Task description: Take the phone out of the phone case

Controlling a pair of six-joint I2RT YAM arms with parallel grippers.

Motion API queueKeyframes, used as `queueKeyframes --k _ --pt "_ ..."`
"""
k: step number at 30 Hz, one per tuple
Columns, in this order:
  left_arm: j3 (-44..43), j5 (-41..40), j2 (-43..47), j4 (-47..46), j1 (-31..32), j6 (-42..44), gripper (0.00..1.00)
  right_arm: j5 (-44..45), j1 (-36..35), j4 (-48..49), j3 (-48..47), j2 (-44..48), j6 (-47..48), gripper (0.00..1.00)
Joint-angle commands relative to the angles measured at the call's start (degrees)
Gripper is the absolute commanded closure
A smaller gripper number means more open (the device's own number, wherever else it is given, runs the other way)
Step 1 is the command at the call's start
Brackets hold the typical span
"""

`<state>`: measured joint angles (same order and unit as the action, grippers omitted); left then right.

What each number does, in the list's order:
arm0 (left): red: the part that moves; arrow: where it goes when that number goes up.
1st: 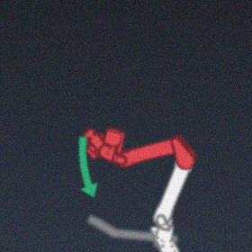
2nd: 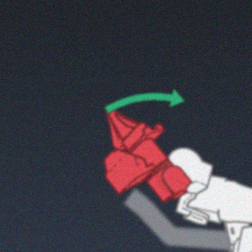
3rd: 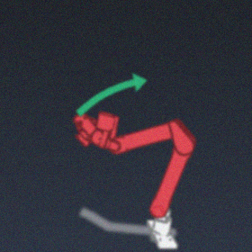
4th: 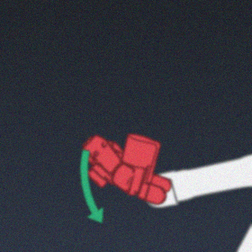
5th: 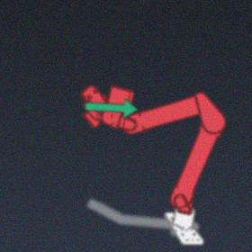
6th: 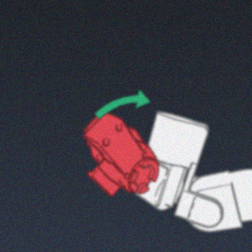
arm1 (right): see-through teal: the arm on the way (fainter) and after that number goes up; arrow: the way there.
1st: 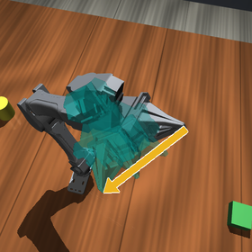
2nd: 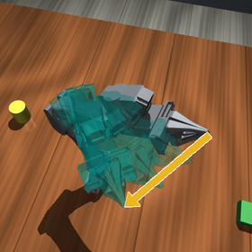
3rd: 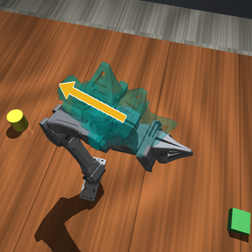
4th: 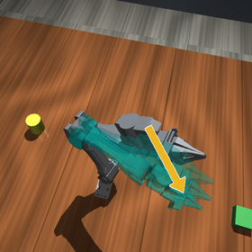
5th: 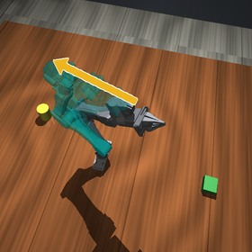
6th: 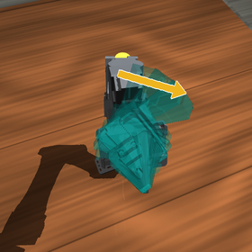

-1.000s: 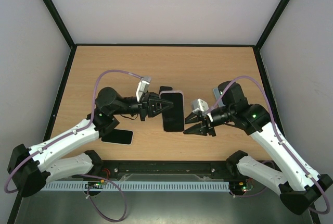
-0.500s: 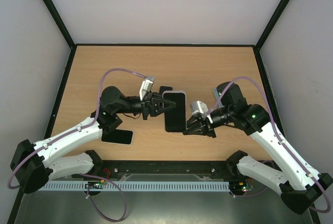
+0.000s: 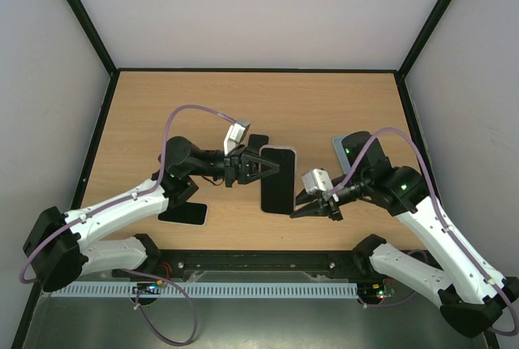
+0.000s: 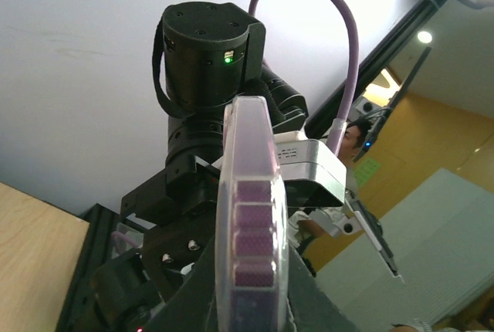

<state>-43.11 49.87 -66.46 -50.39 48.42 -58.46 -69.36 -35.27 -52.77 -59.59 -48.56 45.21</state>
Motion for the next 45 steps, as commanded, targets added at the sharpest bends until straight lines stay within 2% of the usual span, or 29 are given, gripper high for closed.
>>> queueKeyframes --k 1,6,13,21,25,27,30,36,45 --pt "-1.32 6.41 -0.63 -12.76 3.57 -14.36 0.98 7.36 0.65 3.31 -1.62 -0.40 6.54 0.85" --pt "-2.38 6.92 -2.82 -19.59 5.38 -19.25 0.98 8.98 0.66 3.90 -1.70 -0.31 7.26 0.85" --pt "-3.78 7.65 -2.31 -15.61 6.05 -17.22 0.98 10.18 0.64 5.88 -1.85 -0.14 5.53 0.84" --pt "-2.43 7.62 -1.19 -15.35 6.49 -16.78 0.98 15.55 0.79 22.03 -2.04 -0.20 -15.66 0.86" --pt "-1.68 7.71 -0.28 -14.22 6.85 -15.69 0.98 19.23 1.19 28.72 -1.75 -0.47 -25.17 0.80" --pt "-1.47 7.58 0.36 -10.96 6.86 -13.47 0.98 20.18 1.63 31.54 -1.73 -0.70 -30.45 0.75" --pt "-2.16 6.65 1.48 -0.50 6.98 -6.26 0.98 18.87 2.16 34.31 -2.31 -0.97 -36.98 0.68" --pt "-3.75 3.69 2.56 17.64 7.04 6.76 0.98 16.34 2.39 34.58 -5.17 -2.33 -46.55 0.57" --pt "-3.53 1.63 -0.98 25.57 7.03 14.31 0.98 12.80 2.40 34.72 -8.23 -2.95 -55.27 0.48"
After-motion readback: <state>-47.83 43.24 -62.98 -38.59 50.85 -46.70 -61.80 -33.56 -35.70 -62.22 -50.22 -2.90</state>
